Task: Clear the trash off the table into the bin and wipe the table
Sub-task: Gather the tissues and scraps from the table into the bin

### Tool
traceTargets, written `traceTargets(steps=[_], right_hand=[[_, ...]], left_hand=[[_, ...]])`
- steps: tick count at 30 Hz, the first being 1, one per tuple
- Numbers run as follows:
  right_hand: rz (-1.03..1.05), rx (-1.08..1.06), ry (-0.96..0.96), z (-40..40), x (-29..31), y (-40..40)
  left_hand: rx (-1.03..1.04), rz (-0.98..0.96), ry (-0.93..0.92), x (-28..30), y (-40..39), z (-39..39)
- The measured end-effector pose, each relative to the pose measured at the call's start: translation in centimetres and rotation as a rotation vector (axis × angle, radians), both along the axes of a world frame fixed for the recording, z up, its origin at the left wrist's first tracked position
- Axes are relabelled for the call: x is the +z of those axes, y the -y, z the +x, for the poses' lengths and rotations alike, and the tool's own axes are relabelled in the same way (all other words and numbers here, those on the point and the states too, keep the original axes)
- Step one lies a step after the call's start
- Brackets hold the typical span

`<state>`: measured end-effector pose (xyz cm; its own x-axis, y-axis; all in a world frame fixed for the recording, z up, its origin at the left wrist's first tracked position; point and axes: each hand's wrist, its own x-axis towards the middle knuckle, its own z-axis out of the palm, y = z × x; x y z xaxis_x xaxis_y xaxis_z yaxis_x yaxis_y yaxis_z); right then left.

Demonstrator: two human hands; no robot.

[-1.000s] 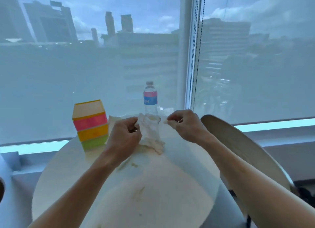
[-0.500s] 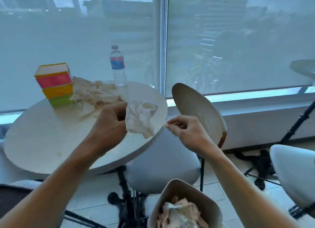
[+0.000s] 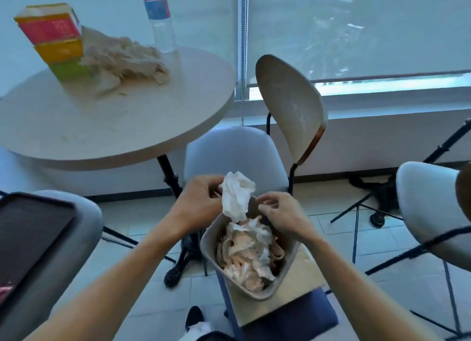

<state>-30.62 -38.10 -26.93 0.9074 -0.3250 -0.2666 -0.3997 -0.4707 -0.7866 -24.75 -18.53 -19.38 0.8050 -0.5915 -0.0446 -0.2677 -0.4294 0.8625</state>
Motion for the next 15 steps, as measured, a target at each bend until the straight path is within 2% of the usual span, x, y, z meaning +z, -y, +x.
traceTargets(steps=[3,7,11,15], right_hand=[[0.041,-0.025,0.056,0.2,1.1,0.7],[0.095,-0.027,0.12,0.2,3.4,1.1],[0.111,0.006,0.182,0.5,6.4,0.8],[0.128,0.058,0.273,2.0,9.8,-0.1]], left_hand=[[0.002,0.152,-0.031,-3.5,0.5,-0.5],[-0.148,0.414,-0.047,-4.3,1.1,-1.2],[-0.151,0.451,0.031,-2.6,0.9,-0.4],[-0.143,0.339,0.093,1.8,0.4,0.5]])
